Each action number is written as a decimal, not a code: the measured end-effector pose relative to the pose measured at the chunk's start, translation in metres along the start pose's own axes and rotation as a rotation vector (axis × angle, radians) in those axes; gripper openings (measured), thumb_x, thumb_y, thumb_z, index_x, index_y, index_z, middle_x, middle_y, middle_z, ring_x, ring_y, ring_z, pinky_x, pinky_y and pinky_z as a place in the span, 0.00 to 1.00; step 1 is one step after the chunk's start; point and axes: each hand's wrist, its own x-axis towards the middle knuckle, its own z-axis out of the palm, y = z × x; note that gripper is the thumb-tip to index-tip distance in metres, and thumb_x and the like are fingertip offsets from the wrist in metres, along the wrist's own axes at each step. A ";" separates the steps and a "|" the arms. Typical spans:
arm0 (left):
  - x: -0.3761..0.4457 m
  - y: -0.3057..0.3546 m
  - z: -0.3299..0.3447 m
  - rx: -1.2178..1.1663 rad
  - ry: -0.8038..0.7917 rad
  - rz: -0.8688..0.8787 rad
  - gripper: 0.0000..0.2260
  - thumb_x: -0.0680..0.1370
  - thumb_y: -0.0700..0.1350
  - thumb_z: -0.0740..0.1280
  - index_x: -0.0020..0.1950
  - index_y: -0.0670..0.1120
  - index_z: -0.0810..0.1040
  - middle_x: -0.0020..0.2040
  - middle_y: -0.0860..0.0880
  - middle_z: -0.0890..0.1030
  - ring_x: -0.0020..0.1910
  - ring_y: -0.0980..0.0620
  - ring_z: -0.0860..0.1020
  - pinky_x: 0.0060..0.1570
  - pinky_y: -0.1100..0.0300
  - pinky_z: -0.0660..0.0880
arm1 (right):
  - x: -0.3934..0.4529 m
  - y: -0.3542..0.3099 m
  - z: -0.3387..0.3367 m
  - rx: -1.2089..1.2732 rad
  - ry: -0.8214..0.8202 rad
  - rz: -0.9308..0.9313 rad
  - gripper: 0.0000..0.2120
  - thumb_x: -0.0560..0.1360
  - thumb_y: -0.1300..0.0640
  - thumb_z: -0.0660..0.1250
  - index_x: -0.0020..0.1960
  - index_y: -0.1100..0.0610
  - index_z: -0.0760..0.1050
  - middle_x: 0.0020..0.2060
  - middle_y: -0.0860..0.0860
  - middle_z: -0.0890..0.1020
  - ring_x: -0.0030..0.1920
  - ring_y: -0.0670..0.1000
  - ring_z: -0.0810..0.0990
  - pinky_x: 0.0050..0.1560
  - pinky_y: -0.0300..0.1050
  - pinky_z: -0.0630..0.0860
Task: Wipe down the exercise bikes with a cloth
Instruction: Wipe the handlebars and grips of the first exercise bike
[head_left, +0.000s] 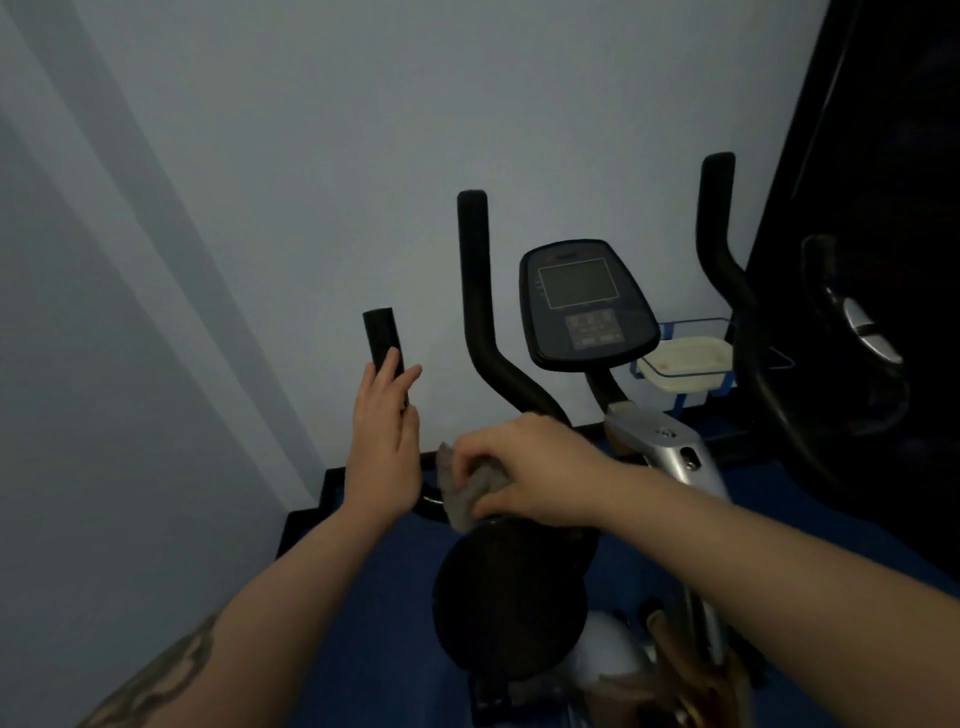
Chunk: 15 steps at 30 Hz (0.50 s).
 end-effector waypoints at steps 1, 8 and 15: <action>0.000 0.001 0.000 0.046 -0.010 -0.005 0.18 0.83 0.36 0.54 0.73 0.43 0.67 0.78 0.51 0.55 0.77 0.54 0.48 0.70 0.72 0.45 | -0.006 0.003 -0.013 -0.008 0.029 0.020 0.11 0.68 0.50 0.75 0.48 0.42 0.77 0.41 0.40 0.79 0.44 0.40 0.76 0.43 0.39 0.74; 0.009 0.008 0.003 0.597 -0.140 0.137 0.19 0.78 0.37 0.62 0.69 0.47 0.73 0.77 0.47 0.61 0.78 0.48 0.55 0.75 0.49 0.41 | -0.038 0.031 -0.011 0.132 0.579 0.269 0.13 0.75 0.47 0.68 0.60 0.39 0.75 0.55 0.39 0.77 0.56 0.38 0.74 0.57 0.41 0.73; 0.014 0.016 0.018 0.671 -0.105 0.011 0.10 0.77 0.45 0.63 0.52 0.49 0.82 0.61 0.52 0.79 0.68 0.52 0.68 0.71 0.48 0.54 | 0.007 0.050 0.018 0.301 0.551 0.324 0.19 0.82 0.49 0.57 0.72 0.44 0.65 0.62 0.46 0.75 0.60 0.44 0.72 0.56 0.40 0.68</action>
